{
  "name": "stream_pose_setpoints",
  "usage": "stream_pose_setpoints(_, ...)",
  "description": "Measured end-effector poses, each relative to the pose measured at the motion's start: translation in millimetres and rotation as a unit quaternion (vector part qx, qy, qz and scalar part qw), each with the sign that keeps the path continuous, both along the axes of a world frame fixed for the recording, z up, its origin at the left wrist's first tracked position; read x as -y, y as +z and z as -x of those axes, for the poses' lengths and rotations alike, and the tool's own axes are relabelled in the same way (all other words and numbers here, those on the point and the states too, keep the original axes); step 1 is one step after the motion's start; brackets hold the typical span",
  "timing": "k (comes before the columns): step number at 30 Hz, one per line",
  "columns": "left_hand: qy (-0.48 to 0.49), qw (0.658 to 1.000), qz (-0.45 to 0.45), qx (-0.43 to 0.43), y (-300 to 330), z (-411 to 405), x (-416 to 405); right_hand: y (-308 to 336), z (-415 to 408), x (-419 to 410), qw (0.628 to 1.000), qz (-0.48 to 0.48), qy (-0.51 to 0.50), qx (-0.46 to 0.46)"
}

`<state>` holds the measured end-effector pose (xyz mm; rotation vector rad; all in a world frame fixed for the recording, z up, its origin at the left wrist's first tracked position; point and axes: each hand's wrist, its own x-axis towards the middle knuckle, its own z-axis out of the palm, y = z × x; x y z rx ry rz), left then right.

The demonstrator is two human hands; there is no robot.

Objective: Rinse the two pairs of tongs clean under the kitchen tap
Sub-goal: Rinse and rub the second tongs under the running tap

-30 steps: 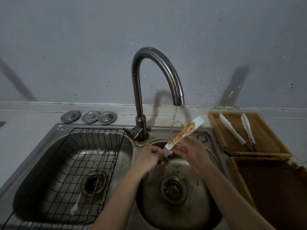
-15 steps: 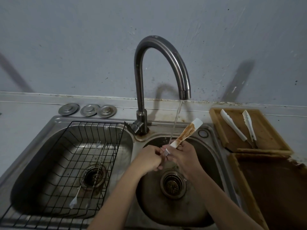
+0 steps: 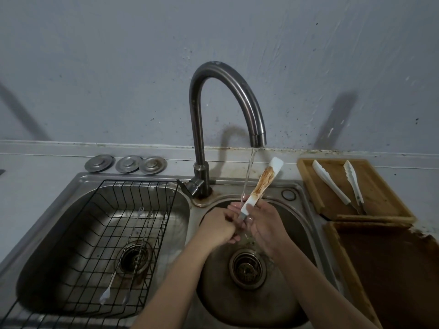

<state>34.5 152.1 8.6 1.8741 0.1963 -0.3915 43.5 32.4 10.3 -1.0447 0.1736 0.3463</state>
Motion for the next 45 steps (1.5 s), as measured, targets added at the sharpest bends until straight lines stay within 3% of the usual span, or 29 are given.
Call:
stream_pose_setpoints(6,-0.048,0.998,0.031,0.023,-5,9,9,-2,1,8,0.990,0.125,0.031,0.060)
stream_pose_setpoints(9,-0.099,0.995,0.020,-0.015,-5,10,-2,0,0,19,0.960,0.259,0.018,0.106)
stream_pose_setpoints(12,-0.049,0.998,0.034,0.010,-7,5,-8,3,-5,28,0.920,0.372,-0.002,0.121)
stream_pose_setpoints(15,0.031,0.985,0.170,0.017,-9,4,3,5,-9,29,0.879,0.448,0.017,0.162)
stream_pose_setpoints(18,0.083,0.938,0.337,-0.019,-17,6,25,3,-7,21,0.829,0.521,0.054,0.197)
stream_pose_setpoints(20,0.117,0.917,0.380,-0.027,-25,7,33,4,-9,21,0.805,0.553,0.088,0.197)
stream_pose_setpoints(23,0.156,0.886,0.434,-0.053,-31,3,26,9,-8,26,0.773,0.570,0.189,0.204)
stream_pose_setpoints(25,0.184,0.869,0.455,-0.060,-33,-1,23,8,-5,25,0.773,0.561,0.210,0.208)
stream_pose_setpoints(32,0.170,0.881,0.441,-0.027,-29,-5,23,15,-9,23,0.758,0.592,0.173,0.213)
stream_pose_setpoints(35,0.197,0.872,0.445,-0.048,-28,-11,23,18,-9,23,0.732,0.620,0.177,0.222)
stream_pose_setpoints(37,0.161,0.887,0.430,-0.041,-25,-9,27,19,-10,22,0.719,0.636,0.173,0.220)
stream_pose_setpoints(42,0.117,0.897,0.424,-0.029,-21,-5,22,18,-8,30,0.783,0.565,0.150,0.211)
stream_pose_setpoints(45,0.175,0.885,0.428,-0.059,-18,-10,15,17,-5,34,0.784,0.563,0.170,0.197)
